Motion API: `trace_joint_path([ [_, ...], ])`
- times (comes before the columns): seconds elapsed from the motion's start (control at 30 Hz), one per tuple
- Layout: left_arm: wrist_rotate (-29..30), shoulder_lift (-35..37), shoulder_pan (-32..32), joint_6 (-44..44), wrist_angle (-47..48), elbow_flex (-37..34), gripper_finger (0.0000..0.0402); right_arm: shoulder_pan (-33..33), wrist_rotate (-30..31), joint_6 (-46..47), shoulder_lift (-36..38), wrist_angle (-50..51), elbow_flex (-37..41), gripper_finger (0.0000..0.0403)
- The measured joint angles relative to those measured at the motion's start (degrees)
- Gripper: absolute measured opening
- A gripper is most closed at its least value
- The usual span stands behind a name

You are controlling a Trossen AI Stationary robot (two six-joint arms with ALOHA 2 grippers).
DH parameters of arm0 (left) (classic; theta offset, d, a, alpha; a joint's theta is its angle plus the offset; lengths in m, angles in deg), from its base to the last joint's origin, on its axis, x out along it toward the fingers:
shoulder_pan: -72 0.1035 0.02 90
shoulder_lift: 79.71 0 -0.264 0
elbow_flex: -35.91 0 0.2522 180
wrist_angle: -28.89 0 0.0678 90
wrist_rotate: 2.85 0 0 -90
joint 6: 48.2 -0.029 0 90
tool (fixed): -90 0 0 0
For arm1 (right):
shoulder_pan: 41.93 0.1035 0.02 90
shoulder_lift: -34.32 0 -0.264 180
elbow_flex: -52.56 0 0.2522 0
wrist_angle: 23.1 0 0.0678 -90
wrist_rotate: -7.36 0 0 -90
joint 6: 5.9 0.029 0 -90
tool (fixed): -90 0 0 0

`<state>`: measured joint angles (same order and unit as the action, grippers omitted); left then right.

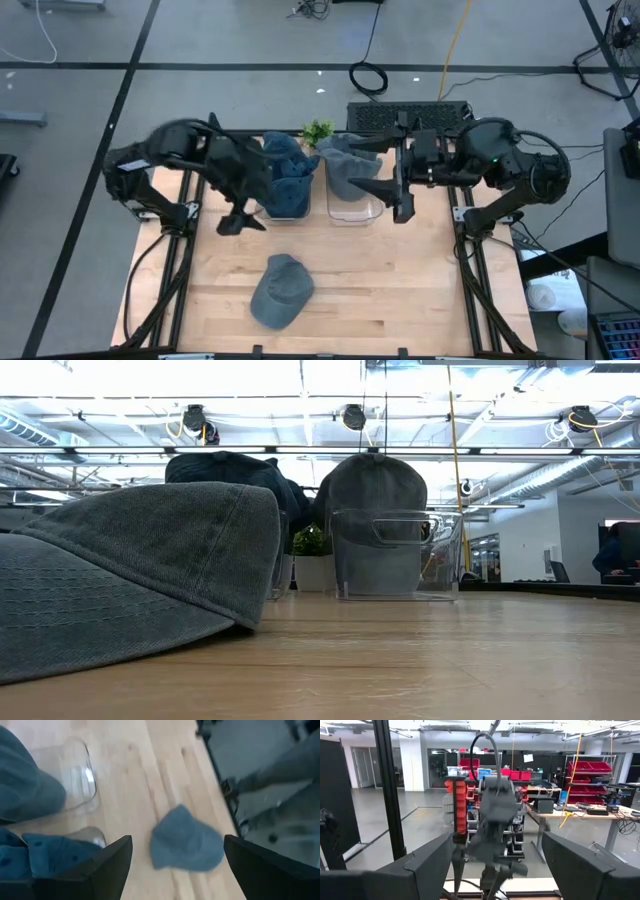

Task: Pick & Place hat
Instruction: Put the gray cap into the right transparent bin

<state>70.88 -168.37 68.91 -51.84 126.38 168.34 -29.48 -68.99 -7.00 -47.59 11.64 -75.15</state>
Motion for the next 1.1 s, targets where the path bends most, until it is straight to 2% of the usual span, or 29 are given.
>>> trace_joint_path([
  [0.13,2.8,-3.3,-1.6,-2.2,3.0,0.0,0.0324,-0.1,-0.2,-0.5,-0.1,-0.8,0.0,0.0293],
  [0.33,3.0,-9.1,-3.3,-7.3,6.2,0.0,0.0324,-0.1,-0.2,-1.1,-0.1,-4.7,0.0,0.0293],
  [0.6,1.9,-15.1,-5.8,-10.7,5.4,0.0,0.0324,-0.1,-0.5,-1.5,0.1,-9.7,0.0,0.0293],
  [0.77,1.7,-19.3,-7.3,-16.3,6.0,0.0,0.0324,-0.1,-0.9,-1.1,1.8,-10.0,0.0,0.0293],
  [1.1,1.5,-25.7,-8.7,-19.8,3.0,0.0,0.0324,-0.1,-1.8,-1.4,3.9,-10.0,0.0,0.0293],
])
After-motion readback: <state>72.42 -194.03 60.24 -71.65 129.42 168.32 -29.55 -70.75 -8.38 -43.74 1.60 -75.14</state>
